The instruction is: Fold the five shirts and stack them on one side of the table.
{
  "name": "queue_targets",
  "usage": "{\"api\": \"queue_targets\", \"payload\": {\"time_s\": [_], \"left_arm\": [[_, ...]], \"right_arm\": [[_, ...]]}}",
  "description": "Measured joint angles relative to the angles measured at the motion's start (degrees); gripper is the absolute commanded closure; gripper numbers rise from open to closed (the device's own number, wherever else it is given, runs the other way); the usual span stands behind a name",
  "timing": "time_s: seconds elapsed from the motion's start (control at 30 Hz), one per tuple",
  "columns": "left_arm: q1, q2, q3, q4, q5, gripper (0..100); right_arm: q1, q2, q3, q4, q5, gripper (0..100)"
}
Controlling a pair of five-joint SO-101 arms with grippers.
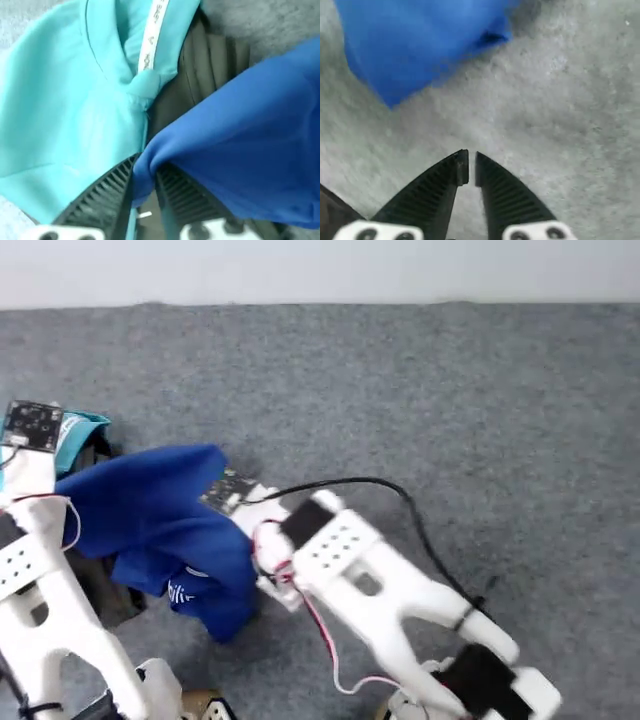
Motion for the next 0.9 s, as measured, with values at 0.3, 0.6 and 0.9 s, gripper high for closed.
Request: {"api": "queue_targets", "payload": {"time_s": [0.3, 0.6, 0.9], "left_arm": [[-0.62, 0.0, 2.37, -0.35, -0.26, 99], [-0.62, 0.0, 2.37, -0.35, -0.26, 99], [-0.62, 0.0, 2.37, -0.35, -0.26, 99]], "right_arm": [[-5.8, 10.37, -16.79, 1.67, -6.15, 77.2], [-11.96, 20.4, -23.38, 5.36, -8.35, 77.6], [-6.33, 31.56, -26.99, 4.13, -6.77, 97.8]]}}
